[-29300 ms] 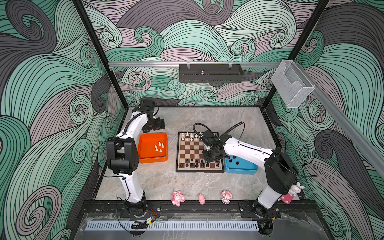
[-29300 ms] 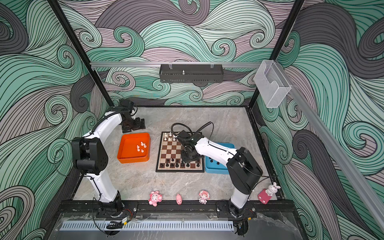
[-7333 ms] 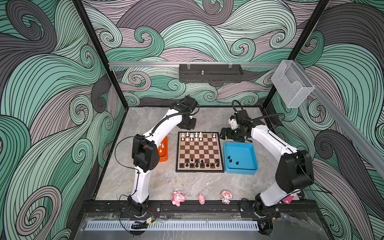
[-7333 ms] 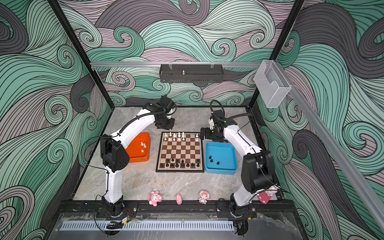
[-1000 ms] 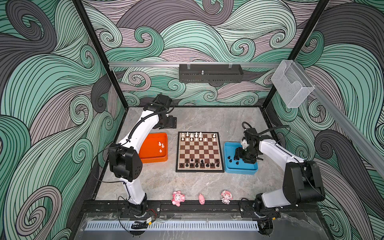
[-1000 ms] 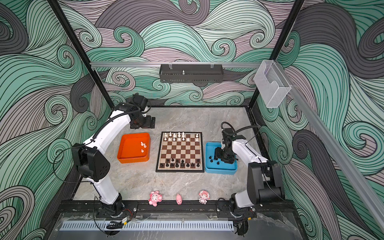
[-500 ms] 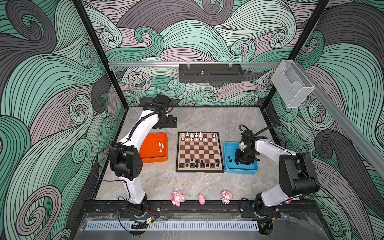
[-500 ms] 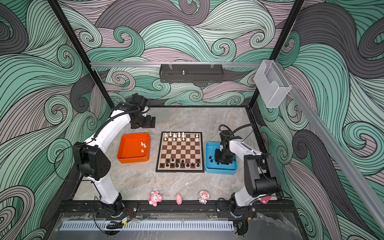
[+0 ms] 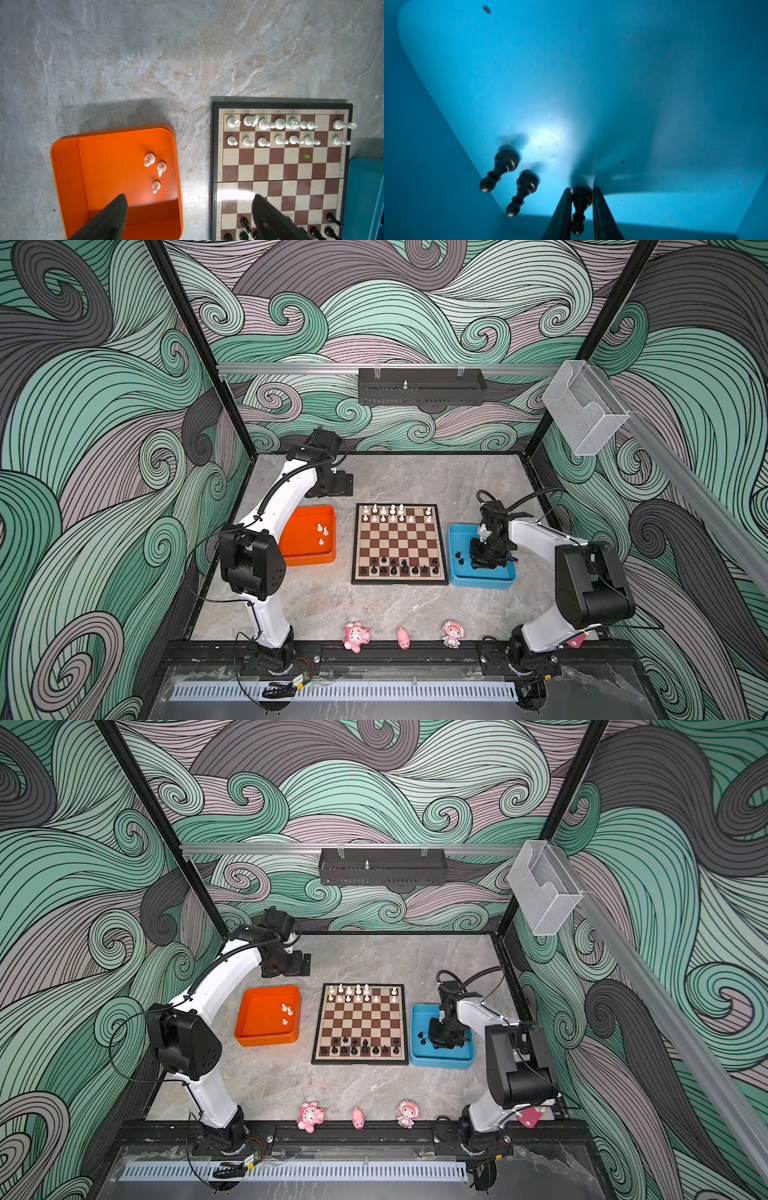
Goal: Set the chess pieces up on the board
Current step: 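Lower right gripper into the blue bin and grasp a black pawn, then lift the black pawn with right gripper and carry it over the board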
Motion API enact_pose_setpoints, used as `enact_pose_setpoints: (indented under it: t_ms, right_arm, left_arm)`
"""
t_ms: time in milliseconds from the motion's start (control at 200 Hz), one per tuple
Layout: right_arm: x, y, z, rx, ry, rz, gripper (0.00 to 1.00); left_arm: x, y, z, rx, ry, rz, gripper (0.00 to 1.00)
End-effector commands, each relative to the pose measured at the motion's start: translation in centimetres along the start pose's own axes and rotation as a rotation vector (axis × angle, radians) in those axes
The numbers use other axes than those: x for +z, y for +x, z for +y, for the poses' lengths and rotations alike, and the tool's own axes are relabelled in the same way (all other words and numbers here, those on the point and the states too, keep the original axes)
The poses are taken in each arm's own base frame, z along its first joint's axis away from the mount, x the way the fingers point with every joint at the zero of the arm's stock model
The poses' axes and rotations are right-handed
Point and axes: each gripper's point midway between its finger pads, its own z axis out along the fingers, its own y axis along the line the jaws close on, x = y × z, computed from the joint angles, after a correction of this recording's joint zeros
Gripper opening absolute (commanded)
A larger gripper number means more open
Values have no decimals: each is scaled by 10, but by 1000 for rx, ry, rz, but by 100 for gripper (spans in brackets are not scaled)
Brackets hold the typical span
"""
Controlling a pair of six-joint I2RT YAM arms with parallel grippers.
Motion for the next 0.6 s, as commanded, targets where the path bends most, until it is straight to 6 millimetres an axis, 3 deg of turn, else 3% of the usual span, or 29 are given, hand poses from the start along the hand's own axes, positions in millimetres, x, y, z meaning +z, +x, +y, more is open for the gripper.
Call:
enact_pose_setpoints:
  t_ms: [0, 120, 345, 595]
  right_arm:
    - [-2, 1, -2, -6, 21, 1, 15]
    - [-10, -1, -3, -17, 37, -8, 9]
    - [-29, -8, 0, -35, 44, -46, 8]
    - [-65, -20, 13, -78, 36, -115, 8]
  left_arm:
    - [6, 2, 4, -9, -1, 15, 96]
    - [8, 4, 4, -9, 1, 22, 96]
    - [10, 7, 3, -10, 3, 31, 96]
    - [9, 6, 6, -15, 4, 28, 96]
